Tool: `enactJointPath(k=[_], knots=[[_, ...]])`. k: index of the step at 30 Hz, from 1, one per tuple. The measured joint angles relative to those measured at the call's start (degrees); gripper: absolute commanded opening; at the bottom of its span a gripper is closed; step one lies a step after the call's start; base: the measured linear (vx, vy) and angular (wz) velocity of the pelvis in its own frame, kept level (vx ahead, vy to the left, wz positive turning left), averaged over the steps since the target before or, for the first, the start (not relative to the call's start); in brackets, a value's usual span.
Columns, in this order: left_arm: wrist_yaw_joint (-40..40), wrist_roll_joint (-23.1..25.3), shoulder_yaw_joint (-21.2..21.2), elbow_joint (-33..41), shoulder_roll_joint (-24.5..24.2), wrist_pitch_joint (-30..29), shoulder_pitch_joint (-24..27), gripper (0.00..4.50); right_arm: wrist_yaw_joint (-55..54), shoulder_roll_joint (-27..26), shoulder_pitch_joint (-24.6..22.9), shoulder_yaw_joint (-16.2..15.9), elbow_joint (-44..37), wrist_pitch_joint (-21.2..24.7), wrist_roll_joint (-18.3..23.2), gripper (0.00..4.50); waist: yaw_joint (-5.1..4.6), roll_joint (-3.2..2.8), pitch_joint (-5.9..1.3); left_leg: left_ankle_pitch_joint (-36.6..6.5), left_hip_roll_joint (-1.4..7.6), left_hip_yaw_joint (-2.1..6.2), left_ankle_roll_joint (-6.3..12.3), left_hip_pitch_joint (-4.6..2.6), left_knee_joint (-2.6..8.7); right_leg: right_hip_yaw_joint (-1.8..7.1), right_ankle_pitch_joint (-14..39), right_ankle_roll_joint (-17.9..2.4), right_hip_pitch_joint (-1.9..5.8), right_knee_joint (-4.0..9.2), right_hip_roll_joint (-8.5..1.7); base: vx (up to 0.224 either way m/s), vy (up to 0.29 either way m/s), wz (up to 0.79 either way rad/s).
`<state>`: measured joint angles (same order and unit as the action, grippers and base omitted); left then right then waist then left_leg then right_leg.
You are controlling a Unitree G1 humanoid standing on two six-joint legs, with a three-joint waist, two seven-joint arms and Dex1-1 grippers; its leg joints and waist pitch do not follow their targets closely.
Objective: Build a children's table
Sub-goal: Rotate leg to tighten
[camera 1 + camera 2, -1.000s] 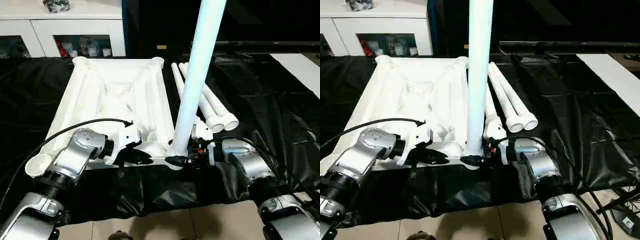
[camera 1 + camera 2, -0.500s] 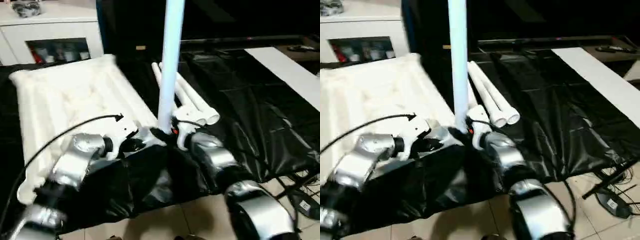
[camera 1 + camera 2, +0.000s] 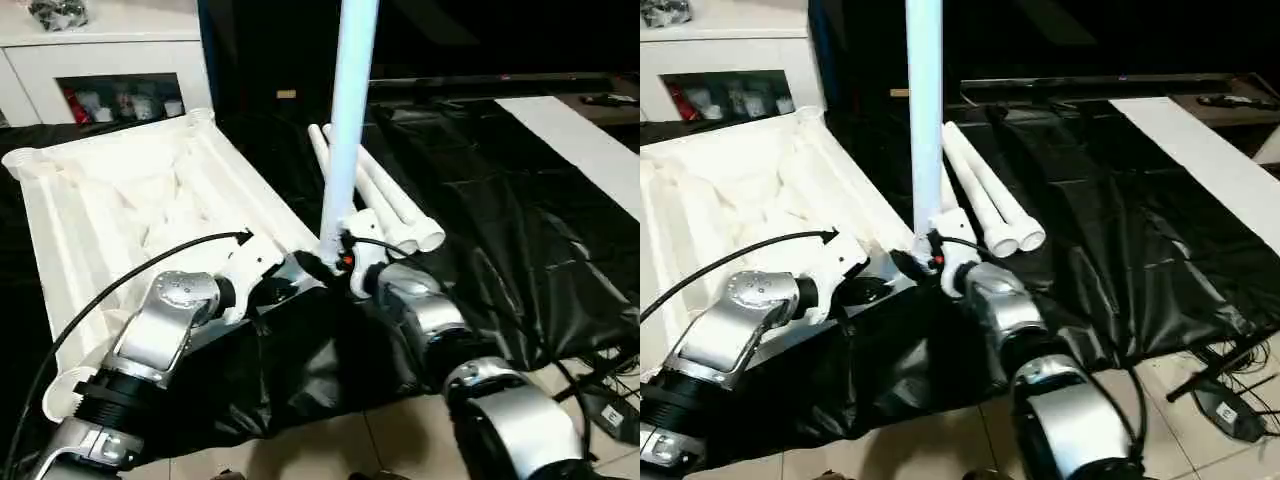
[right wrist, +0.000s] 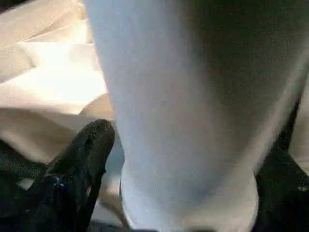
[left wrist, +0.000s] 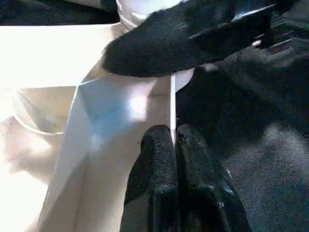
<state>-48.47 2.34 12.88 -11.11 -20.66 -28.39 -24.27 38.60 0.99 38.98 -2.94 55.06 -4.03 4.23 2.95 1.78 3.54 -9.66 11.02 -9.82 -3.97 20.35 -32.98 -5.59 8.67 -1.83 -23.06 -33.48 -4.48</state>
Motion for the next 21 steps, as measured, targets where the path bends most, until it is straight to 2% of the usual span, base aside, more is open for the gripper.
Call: enactJointPath(k=[4,7,10,13,17,18,19,21], knots=[[1.34,0.14,0.46,-0.56,0.87,-0.14,-0.77,0.00,3.60,3.54,-5.53,-0.54,-9.98,1.33,0.90,3.93,0.73,-0.41,0.21,0.00,0.01,-0.02,0.00,0.09,0.08,0.00,-0.09,-0.16,-0.06,0.00,0.00,0.000,0.000,0.00],[3.34,0.43,0.44,-1.72,1.37,-0.82,-1.88,0.00,5.80,5.85,-9.11,-0.71,-17.83,3.36,2.57,3.93,0.66,-0.47,0.23,0.00,0.04,-0.02,0.00,0.07,0.09,-0.01,0.00,0.00,-0.07,-0.01,0.06,0.000,0.000,0.00],[6.26,1.33,0.34,-3.22,1.99,-1.87,-3.34,0.00,9.52,7.56,-12.70,-1.99,-25.56,5.43,3.70,3.93,0.05,-0.49,0.24,0.00,0.05,0.01,0.00,-0.01,0.09,0.00,0.01,0.10,-0.06,0.00,0.10,0.000,0.000,0.00],[8.14,1.42,0.28,-3.73,3.00,-2.37,-3.88,0.00,11.11,8.78,-16.63,-3.09,-32.76,8.54,4.71,3.93,0.12,-0.66,0.32,0.00,0.04,0.05,0.00,-0.01,0.09,-0.02,0.02,0.11,-0.06,0.03,0.12,0.000,0.000,0.00],[9.41,1.64,0.28,-3.77,3.43,-2.81,-4.04,0.00,10.77,10.06,-18.55,-3.05,-37.51,10.88,5.35,3.93,0.11,-0.67,0.31,0.00,0.04,0.04,0.00,0.00,0.09,-0.02,0.01,0.11,-0.06,0.08,0.12,0.000,0.000,0.00],[9.68,1.70,0.29,-3.74,3.75,-2.82,-4.07,0.28,10.14,10.08,-19.20,-3.03,-38.68,11.51,5.40,3.94,0.18,-0.65,0.31,0.00,0.04,0.05,0.00,0.03,0.10,-0.03,0.02,0.11,-0.07,0.10,0.12,0.000,0.000,0.00],[9.88,1.70,0.29,-3.73,3.94,-2.84,-4.07,0.28,9.73,9.97,-19.80,-3.04,-39.56,12.01,5.45,3.94,0.33,-0.65,0.31,0.00,0.04,0.05,0.01,0.03,0.11,-0.03,0.02,0.12,-0.07,0.11,0.12,0.000,0.000,0.00],[9.95,1.39,0.28,-3.61,3.96,-2.89,-4.06,0.64,8.37,9.65,-21.07,-3.04,-40.78,13.29,5.46,3.95,0.53,-0.62,0.31,0.00,0.04,0.05,0.01,0.08,0.12,-0.05,0.02,0.12,-0.07,0.19,0.12,0.000,0.000,0.00]])
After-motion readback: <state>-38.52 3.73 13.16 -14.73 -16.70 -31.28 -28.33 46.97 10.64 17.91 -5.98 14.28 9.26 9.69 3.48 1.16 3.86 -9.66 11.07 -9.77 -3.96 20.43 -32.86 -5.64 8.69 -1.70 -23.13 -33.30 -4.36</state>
